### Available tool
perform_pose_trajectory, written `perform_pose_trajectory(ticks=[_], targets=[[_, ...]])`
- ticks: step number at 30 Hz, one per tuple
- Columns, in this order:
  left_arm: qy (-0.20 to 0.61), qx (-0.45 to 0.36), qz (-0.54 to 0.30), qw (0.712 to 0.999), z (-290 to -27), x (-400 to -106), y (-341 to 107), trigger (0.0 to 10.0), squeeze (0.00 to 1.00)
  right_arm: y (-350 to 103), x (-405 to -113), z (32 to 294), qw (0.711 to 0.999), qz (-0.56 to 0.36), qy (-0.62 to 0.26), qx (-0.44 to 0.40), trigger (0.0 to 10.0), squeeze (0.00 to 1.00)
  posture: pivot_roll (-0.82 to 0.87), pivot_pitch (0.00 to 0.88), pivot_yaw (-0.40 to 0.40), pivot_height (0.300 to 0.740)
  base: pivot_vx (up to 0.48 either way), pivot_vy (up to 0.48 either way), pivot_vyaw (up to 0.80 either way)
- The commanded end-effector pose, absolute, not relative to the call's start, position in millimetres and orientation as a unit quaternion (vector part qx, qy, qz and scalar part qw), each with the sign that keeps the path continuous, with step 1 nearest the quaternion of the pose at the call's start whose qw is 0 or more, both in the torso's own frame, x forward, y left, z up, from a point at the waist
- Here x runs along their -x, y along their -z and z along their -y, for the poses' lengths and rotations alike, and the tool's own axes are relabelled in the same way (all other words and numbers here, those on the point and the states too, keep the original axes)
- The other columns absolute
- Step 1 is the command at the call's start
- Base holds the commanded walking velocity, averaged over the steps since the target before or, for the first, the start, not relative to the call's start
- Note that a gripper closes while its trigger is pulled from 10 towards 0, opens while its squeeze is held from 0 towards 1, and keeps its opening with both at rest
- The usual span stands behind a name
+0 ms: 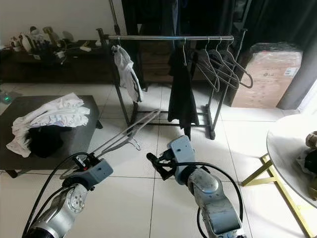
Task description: Hang hanger
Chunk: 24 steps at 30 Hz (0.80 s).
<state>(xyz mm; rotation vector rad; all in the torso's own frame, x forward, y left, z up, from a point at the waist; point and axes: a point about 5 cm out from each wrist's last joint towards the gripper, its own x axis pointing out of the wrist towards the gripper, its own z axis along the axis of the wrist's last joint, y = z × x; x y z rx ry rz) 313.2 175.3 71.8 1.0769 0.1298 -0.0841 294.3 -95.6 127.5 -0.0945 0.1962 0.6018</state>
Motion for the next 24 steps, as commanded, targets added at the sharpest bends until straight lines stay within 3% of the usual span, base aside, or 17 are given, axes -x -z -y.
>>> perform_pose_trajectory(ticks=[1,9,24], targets=[[0.042,-0.523,-0.053,0.850,-173.7,-315.0,-72.2,10.0,0.00,-142.7,-290.9,88.0,0.940,-0.073,-0.331,0.023,10.0,0.00,-0.07,0.089,0.019,0.740,0.000,0.000,0.00],[0.047,-0.521,-0.040,0.851,-164.7,-317.6,-78.0,10.0,0.00,-147.0,-279.4,85.4,0.919,-0.074,-0.385,0.051,10.0,0.00,-0.08,0.095,0.018,0.740,0.000,0.000,0.00],[0.057,-0.533,0.014,0.844,-147.8,-324.3,-103.9,10.0,0.00,-151.7,-288.2,87.1,0.932,-0.066,-0.352,0.061,10.0,0.00,-0.07,0.105,0.018,0.740,0.000,0.000,0.00]])
